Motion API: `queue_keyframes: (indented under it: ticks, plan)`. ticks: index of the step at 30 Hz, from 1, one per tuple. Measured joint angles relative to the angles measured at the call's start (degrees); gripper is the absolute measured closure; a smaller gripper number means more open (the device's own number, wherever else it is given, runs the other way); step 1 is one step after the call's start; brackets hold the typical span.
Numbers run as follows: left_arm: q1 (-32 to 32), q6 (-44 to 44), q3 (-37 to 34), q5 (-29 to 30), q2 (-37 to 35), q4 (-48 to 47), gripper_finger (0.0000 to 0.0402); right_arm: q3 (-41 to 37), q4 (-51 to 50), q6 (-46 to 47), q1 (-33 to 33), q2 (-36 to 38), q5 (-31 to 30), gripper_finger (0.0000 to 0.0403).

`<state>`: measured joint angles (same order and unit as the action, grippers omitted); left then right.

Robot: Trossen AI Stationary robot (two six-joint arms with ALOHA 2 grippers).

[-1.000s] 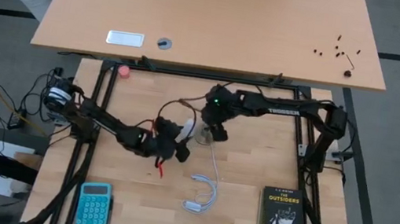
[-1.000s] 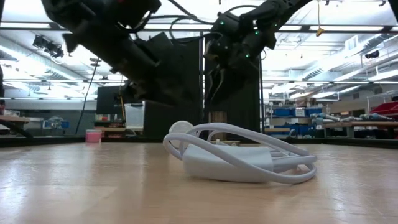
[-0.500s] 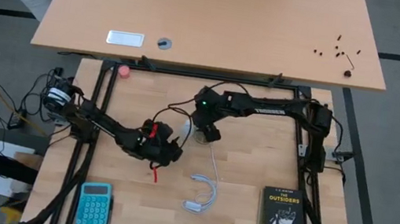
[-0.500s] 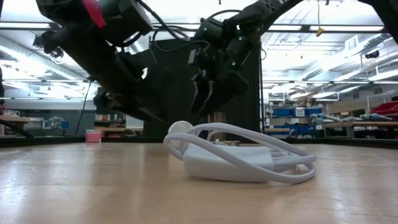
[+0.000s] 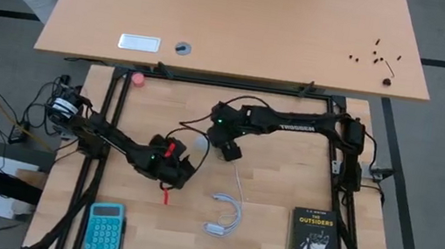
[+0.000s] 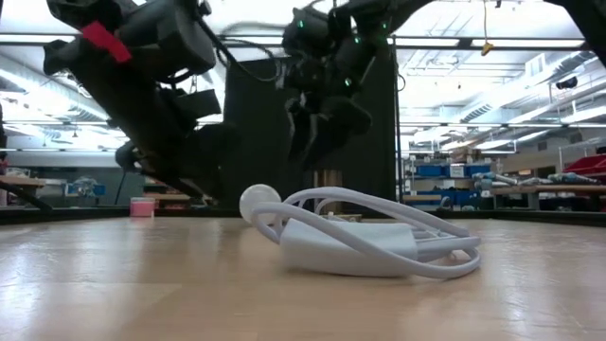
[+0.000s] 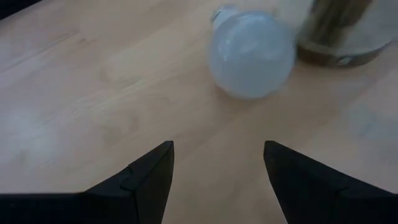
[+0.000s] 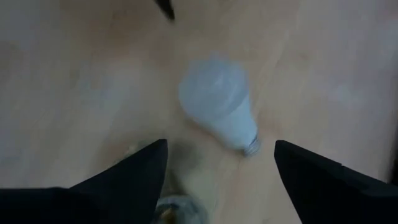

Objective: Screw lightbulb
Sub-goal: Insert the white lightbulb into the silver lamp

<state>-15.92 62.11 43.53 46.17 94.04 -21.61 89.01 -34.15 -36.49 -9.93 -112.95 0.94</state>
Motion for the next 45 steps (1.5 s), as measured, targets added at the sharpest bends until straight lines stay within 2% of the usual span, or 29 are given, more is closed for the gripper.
queue_keyframes:
  ticks: [3, 8, 14, 21, 24, 29, 36, 45]
  plan:
    - [0.0, 2.0, 0.0, -0.9, 0.0, -3.2, 0.0147, 2.0, 0.2, -1.3, 0.3, -0.8, 0.6, 0.0099]
    - [-0.3, 3.1, 0.0, -1.3, 0.0, -5.2, 0.0147, 6.5, -1.4, -4.0, -0.3, -6.3, 1.7, 0.0098]
    - [-2.1, 5.5, 0.0, -0.8, 0.0, -7.4, 0.0147, 13.8, -3.7, -3.6, -2.5, -13.5, 4.5, 0.0097]
    - [-5.1, 10.7, 0.0, -0.6, 0.0, -13.4, 0.0147, 21.5, -3.4, -3.8, -5.4, -20.2, 4.9, 0.01]
    - [-5.9, 12.2, 0.0, -0.3, 0.0, -14.9, 0.0147, 25.6, -6.0, -3.2, -6.4, -23.9, 7.9, 0.0098]
    - [-6.0, 13.2, 0.0, -0.3, 0.0, -16.3, 0.0147, 30.2, -8.2, -1.3, -6.1, -28.6, 9.3, 0.0104]
    - [-6.0, 13.3, 0.0, -0.4, 0.0, -15.2, 0.0147, 30.8, -4.4, 1.5, -5.1, -28.6, 11.3, 0.0137]
    - [-6.7, 13.4, 0.0, 0.2, 0.0, -14.8, 0.0147, 30.8, -5.8, 2.4, -5.1, -28.6, 12.4, 0.0223]
